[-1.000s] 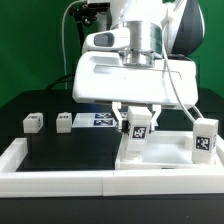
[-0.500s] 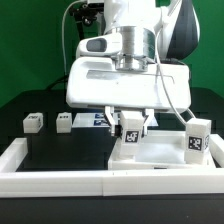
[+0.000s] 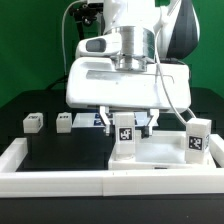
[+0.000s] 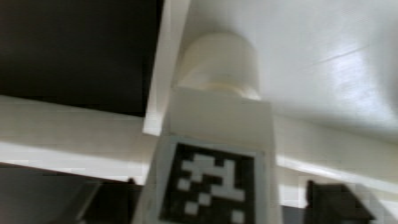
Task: Assemble square table
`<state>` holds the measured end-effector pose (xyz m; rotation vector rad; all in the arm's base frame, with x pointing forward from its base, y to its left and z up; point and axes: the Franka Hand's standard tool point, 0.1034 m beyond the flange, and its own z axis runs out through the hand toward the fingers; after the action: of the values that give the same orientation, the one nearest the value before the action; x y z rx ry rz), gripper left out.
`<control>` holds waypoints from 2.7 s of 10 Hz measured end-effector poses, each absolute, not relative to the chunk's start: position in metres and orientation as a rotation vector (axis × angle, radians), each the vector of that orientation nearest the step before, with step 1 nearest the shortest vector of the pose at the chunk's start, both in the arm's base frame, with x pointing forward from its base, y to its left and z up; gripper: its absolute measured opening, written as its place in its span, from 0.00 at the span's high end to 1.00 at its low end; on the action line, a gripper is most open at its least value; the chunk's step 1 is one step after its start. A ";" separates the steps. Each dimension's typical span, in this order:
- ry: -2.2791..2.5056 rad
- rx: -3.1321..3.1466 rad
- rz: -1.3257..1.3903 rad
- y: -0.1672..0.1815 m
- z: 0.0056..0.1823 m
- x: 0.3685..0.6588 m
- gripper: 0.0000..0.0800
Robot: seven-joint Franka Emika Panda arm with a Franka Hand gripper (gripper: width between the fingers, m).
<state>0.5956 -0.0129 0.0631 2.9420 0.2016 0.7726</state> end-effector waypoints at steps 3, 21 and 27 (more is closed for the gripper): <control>0.201 2.942 0.772 -0.013 0.063 0.596 0.20; 0.174 3.187 0.011 -0.020 0.083 0.609 0.19; 0.153 3.187 0.011 -0.015 0.083 0.609 0.35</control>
Offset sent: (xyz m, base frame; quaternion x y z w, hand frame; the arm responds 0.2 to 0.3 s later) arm 0.0000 0.0000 0.0000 0.0000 0.0000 0.0000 1.0000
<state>0.6086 -0.0152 0.0827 3.1873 0.1532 0.0113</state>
